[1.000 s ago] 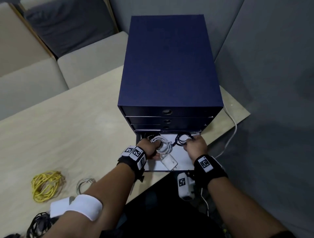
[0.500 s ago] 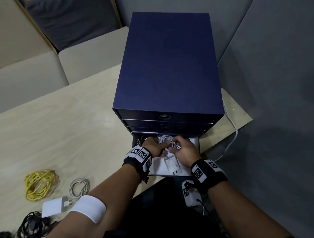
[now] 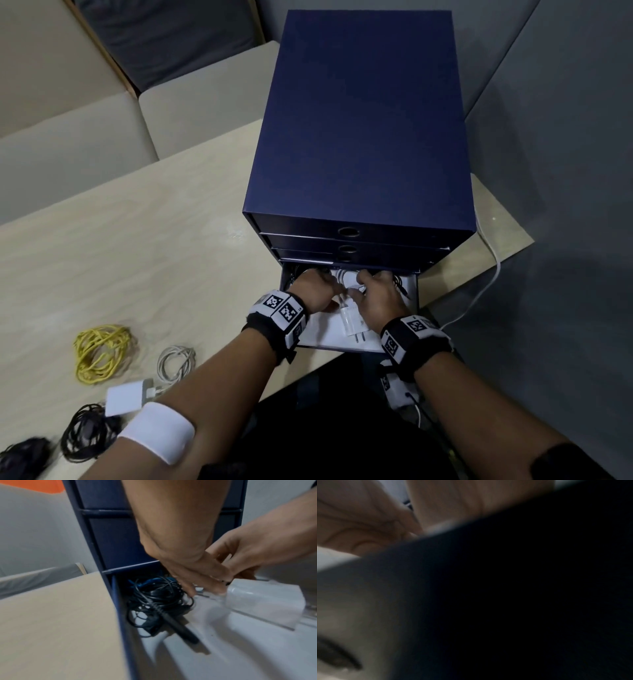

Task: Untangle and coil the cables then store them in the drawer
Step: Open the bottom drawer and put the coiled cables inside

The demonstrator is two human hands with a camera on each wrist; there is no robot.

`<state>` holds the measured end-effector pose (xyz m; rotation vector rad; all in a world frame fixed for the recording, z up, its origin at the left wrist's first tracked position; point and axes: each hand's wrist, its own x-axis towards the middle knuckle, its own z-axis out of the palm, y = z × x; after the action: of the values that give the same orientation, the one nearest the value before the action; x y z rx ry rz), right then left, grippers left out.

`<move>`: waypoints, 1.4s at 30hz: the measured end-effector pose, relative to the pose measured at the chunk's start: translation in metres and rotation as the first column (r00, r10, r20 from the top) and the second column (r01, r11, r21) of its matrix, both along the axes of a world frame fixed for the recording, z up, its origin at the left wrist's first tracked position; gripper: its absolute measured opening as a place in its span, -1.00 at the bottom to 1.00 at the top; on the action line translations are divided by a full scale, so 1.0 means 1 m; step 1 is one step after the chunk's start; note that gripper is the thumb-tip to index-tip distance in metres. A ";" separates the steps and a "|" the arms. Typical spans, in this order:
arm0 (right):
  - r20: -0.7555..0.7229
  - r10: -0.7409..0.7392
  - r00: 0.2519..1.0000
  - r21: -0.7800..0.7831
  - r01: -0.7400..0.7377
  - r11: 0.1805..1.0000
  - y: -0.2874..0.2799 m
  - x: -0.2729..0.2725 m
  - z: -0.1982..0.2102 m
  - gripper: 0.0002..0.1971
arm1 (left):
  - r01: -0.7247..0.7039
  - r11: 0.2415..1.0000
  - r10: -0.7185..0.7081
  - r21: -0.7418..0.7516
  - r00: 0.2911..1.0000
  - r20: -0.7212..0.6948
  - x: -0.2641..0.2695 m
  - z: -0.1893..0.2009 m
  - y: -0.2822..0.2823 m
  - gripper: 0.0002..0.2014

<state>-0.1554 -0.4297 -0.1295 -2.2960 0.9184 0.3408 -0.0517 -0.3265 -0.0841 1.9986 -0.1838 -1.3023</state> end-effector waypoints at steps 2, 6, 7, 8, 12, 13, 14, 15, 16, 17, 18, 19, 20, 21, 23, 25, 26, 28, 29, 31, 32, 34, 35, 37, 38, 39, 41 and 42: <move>-0.049 0.039 0.998 -0.019 -0.040 0.999 -0.005 -0.001 0.010 -0.69 | 0.020 1.000 -0.020 0.009 0.999 0.028 0.006 0.003 0.008 -0.91; -0.120 0.104 0.987 -0.117 -0.119 0.986 0.000 0.005 0.041 -0.74 | 0.002 0.999 -0.005 -0.049 0.999 -0.054 0.013 0.012 0.034 -0.87; -0.127 0.109 0.986 -0.160 -0.129 0.979 0.007 0.011 0.051 -0.73 | -0.023 0.997 0.020 -0.070 0.999 -0.045 0.015 0.015 0.043 -0.85; -0.120 0.118 0.986 -0.192 -0.140 0.971 0.014 0.017 0.059 -0.73 | -0.028 0.996 0.027 -0.086 1.000 -0.014 0.017 0.018 0.050 -0.84; -0.009 0.202 0.979 -0.129 -0.201 0.971 0.066 0.054 0.083 -0.81 | -0.060 0.991 0.074 -0.120 0.990 0.117 0.030 0.027 0.102 -0.88; 0.016 0.219 0.976 -0.080 -0.217 0.973 0.078 0.062 0.084 -0.83 | -0.088 0.989 0.104 -0.122 0.986 0.130 0.034 0.028 0.116 -0.88; 0.037 0.247 0.968 -0.030 -0.246 0.969 0.099 0.071 0.085 -0.85 | -0.122 0.986 0.139 -0.118 0.979 0.149 0.040 0.028 0.138 -0.87; 0.047 0.275 0.960 0.014 -0.276 0.961 0.117 0.079 0.084 -0.86 | -0.152 0.982 0.170 -0.112 0.971 0.167 0.045 0.027 0.159 -0.84; 0.053 0.304 0.951 0.048 -0.307 0.951 0.136 0.085 0.080 -0.87 | -0.173 0.980 0.189 -0.093 0.962 0.196 0.050 0.025 0.181 -0.83; 0.054 0.336 0.940 0.079 -0.339 0.937 0.158 0.093 0.075 -0.86 | -0.195 0.978 0.206 -0.067 0.951 0.231 0.058 0.021 0.210 -0.81; 0.047 0.357 0.933 0.109 -0.360 0.927 0.176 0.098 0.068 -0.85 | -0.206 0.978 0.206 -0.030 0.942 0.266 0.064 0.019 0.234 -0.80; 0.031 0.380 0.925 0.135 -0.380 0.915 0.195 0.103 0.060 -0.83 | -0.218 0.976 0.203 0.014 0.931 0.303 0.070 0.015 0.261 -0.78; 0.012 0.400 0.917 0.156 -0.397 0.905 0.215 0.108 0.052 -0.80 | -0.224 0.973 0.192 0.057 0.922 0.335 0.076 0.013 0.290 -0.76; -0.011 0.414 0.910 0.168 -0.407 0.898 0.228 0.111 0.043 -0.76 | -0.222 0.971 0.178 0.084 0.915 0.361 0.079 0.010 0.311 -0.74; -0.050 0.449 0.892 0.161 -0.437 0.885 0.260 0.116 0.028 -0.64 | -0.208 0.973 0.152 0.102 0.905 0.397 0.081 0.007 0.354 -0.73; -0.087 0.449 0.889 0.138 -0.435 0.890 0.281 0.118 0.016 -0.52 | -0.187 0.978 0.128 0.093 0.890 0.437 0.078 0.005 0.378 -0.80; -0.102 0.431 0.897 0.131 -0.417 0.899 0.288 0.117 0.011 -0.49 | -0.172 0.981 0.112 0.086 0.876 0.470 0.075 0.004 0.383 -0.82; -0.125 0.399 0.908 0.106 -0.388 0.916 0.299 0.115 0.004 -0.48 | -0.109 0.989 0.042 0.104 0.863 0.504 0.069 0.001 0.387 -0.79; -0.136 0.395 0.908 0.085 -0.387 0.918 0.305 0.115 0.002 -0.49 | -0.048 0.989 -0.027 0.140 0.873 0.487 0.066 -0.002 0.388 -0.76; -0.151 0.379 0.913 0.060 -0.374 0.925 0.312 0.114 -0.002 -0.54 | 0.129 0.952 -0.240 0.278 0.877 0.416 0.058 -0.010 0.385 -0.49; -0.147 0.362 0.920 0.055 -0.358 0.932 0.314 0.113 -0.003 -0.58 | 0.211 0.906 -0.356 0.368 0.849 0.391 0.054 -0.016 0.383 -0.36; -0.133 0.325 0.936 0.050 -0.321 0.946 0.315 0.112 -0.005 -0.65 | 0.284 0.803 -0.517 0.524 0.769 0.376 0.047 -0.027 0.378 -0.31; -0.128 0.311 0.942 0.053 -0.306 0.950 0.315 0.110 -0.005 -0.66 | 0.279 0.771 -0.547 0.573 0.750 0.370 0.046 -0.031 0.375 -0.35; -0.108 0.279 0.954 0.071 -0.273 0.959 0.314 0.107 -0.004 -0.65 | 0.280 0.734 -0.585 0.619 0.724 0.365 0.045 -0.035 0.371 -0.44; -0.093 0.259 0.961 0.082 -0.252 0.964 0.312 0.104 -0.004 -0.64 | 0.288 0.732 -0.594 0.618 0.715 0.369 0.046 -0.036 0.369 -0.48; -0.078 0.239 0.968 0.093 -0.231 0.968 0.309 0.102 -0.002 -0.63 | 0.288 0.746 -0.587 0.600 0.710 0.389 0.047 -0.037 0.367 -0.51; -0.047 0.203 0.978 0.124 -0.196 0.973 0.300 0.097 0.002 -0.65 | 0.275 0.791 -0.554 0.546 0.702 0.448 0.052 -0.035 0.362 -0.64; -0.033 0.177 0.984 0.145 -0.171 0.975 0.292 0.094 0.004 -0.67 | 0.275 0.803 -0.547 0.529 0.692 0.471 0.056 -0.033 0.357 -0.70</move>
<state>-0.0609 -0.1373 -0.1251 -2.2493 0.6923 0.5194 0.0038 0.0307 -0.1170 2.8459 -0.7768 -0.9458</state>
